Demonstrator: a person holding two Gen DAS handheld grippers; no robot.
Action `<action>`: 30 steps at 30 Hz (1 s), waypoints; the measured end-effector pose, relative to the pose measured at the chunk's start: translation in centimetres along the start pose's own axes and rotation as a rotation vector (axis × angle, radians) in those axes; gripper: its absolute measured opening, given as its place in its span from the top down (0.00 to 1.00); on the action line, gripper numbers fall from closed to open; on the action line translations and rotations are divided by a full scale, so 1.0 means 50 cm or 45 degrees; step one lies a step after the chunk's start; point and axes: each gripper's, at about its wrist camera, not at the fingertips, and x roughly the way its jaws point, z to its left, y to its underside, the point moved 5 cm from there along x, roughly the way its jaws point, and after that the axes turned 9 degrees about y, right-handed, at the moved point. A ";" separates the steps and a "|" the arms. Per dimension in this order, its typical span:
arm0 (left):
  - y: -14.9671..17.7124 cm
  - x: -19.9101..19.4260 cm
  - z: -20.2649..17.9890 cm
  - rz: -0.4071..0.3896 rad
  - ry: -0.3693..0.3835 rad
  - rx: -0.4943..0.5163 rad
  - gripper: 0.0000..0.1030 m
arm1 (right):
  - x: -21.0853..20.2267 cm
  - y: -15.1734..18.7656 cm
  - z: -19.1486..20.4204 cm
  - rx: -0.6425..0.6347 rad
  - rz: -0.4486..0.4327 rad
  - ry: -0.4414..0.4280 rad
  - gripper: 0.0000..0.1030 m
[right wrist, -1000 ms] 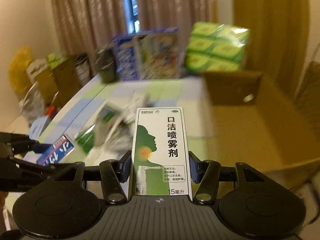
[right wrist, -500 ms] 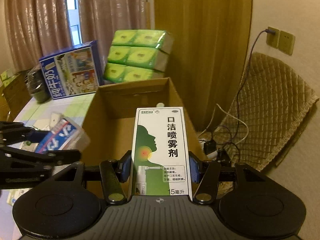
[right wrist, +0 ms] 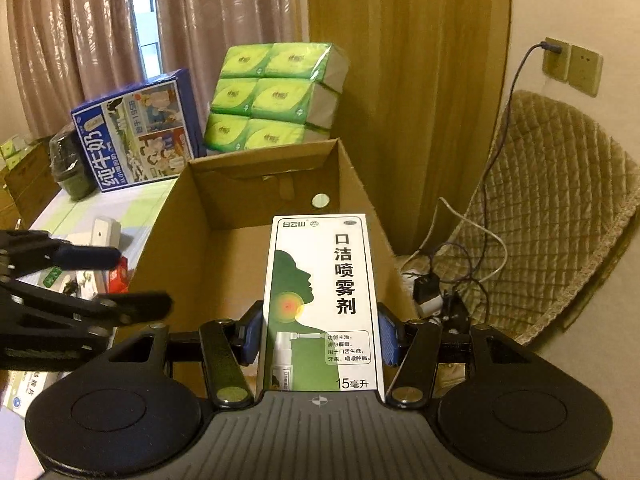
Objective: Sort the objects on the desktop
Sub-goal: 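Carry both boxes into the cardboard box and open both tools to release them, then move both open tools back over the table items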
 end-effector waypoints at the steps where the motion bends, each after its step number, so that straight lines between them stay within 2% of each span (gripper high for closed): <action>1: 0.003 -0.009 0.007 -0.005 -0.009 -0.001 0.35 | 0.005 -0.002 0.003 0.004 0.003 -0.002 0.49; 6: 0.027 -0.052 0.047 -0.015 -0.049 -0.024 0.34 | 0.026 -0.016 0.016 0.031 -0.002 -0.046 0.48; 10: 0.053 -0.088 0.076 -0.014 -0.082 -0.047 0.32 | 0.013 -0.028 0.019 0.052 -0.030 -0.037 0.36; 19: 0.135 -0.212 0.147 -0.018 -0.183 -0.124 0.26 | -0.088 -0.019 0.063 0.051 -0.098 -0.091 0.25; 24: 0.184 -0.291 0.189 -0.016 -0.256 -0.167 0.23 | -0.147 -0.012 0.121 0.039 -0.111 -0.157 0.22; 30: 0.242 -0.384 0.241 -0.019 -0.359 -0.215 0.20 | -0.202 0.001 0.203 -0.005 -0.127 -0.242 0.13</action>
